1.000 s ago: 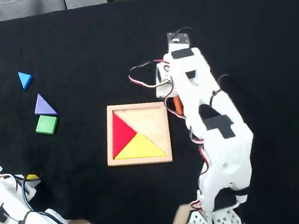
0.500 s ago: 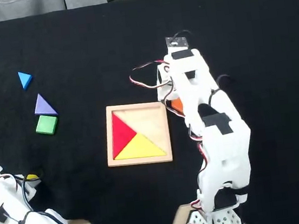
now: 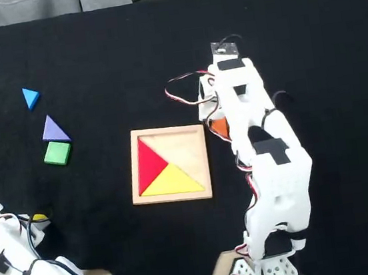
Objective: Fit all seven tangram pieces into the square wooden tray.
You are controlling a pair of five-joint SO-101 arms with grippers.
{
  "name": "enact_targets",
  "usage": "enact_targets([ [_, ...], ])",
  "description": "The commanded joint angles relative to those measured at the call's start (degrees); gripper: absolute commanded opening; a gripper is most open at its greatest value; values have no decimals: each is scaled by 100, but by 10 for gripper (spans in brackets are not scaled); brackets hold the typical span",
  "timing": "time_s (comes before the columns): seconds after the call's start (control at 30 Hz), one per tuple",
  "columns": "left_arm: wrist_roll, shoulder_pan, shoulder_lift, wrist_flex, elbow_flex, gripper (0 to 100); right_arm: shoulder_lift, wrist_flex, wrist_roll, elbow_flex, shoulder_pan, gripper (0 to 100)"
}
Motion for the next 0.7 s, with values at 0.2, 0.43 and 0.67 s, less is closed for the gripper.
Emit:
enact_targets([
  [0.2, -44, 92, -53, -35, 4, 318, -725, 1284, 62, -681, 79, 85],
  [0.43, -44, 92, -53, -35, 4, 318, -2501, 1398, 62, 576, -440, 85],
  [0.67, -44, 92, -53, -44, 4, 318, -3635, 1064, 18, 2325, -1459, 88],
])
